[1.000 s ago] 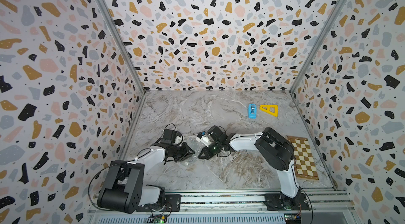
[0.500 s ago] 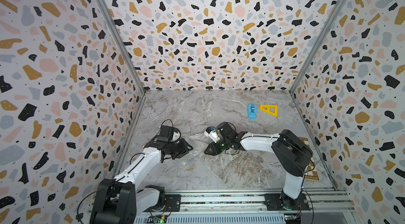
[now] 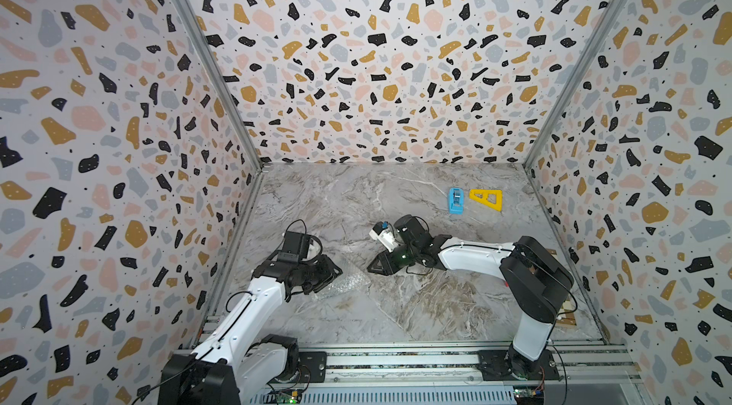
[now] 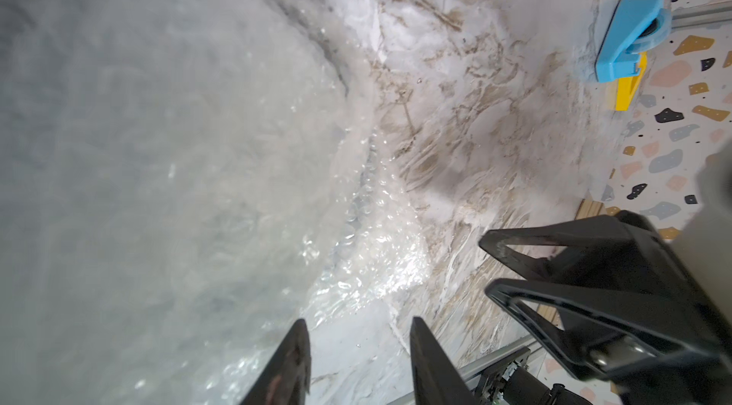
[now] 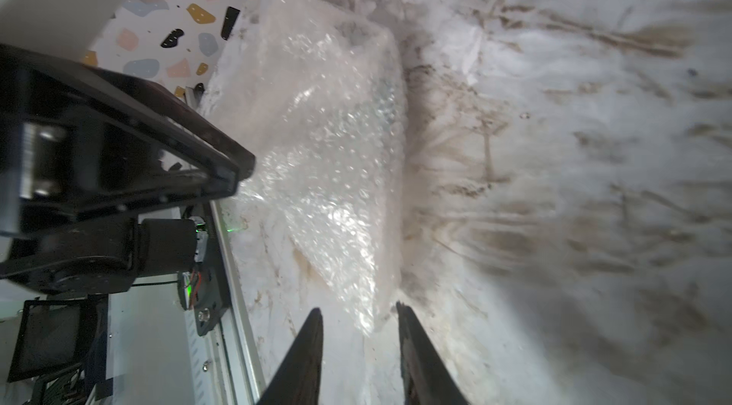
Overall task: Wrap dinner plates in bubble wrap
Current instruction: Adjust the bubble wrap at the center of the board.
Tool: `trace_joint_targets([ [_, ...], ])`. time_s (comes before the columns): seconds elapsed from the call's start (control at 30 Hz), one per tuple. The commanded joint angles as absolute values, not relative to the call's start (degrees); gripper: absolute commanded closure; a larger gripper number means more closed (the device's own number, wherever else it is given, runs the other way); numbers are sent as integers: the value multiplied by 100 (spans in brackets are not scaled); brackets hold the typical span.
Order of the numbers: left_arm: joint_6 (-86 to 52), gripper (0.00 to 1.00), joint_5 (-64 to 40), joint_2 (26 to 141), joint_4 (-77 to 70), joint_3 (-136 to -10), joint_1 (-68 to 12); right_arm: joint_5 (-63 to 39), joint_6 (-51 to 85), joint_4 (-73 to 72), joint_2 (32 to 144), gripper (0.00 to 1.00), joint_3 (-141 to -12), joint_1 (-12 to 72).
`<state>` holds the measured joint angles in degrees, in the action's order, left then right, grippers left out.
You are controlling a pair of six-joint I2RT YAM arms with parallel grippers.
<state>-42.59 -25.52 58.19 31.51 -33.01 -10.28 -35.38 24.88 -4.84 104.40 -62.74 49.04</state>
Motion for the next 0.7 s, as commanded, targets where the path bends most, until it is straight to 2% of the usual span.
trace_joint_targets([
  [0.0, -4399, 58, -2400, 5701, 3105, -3089, -1028, -3785, 2680, -962, 10748, 68, -6689, 5125],
  [0.3, -4360, 58, -2259, 5927, 2979, -2892, -952, -4146, 3186, -1522, 12097, 73, -7390, 5475],
  [0.67, -4184, 56, -2321, 5695, 3248, -2963, -364, -3214, 2796, -416, 12445, 75, -7598, 5493],
])
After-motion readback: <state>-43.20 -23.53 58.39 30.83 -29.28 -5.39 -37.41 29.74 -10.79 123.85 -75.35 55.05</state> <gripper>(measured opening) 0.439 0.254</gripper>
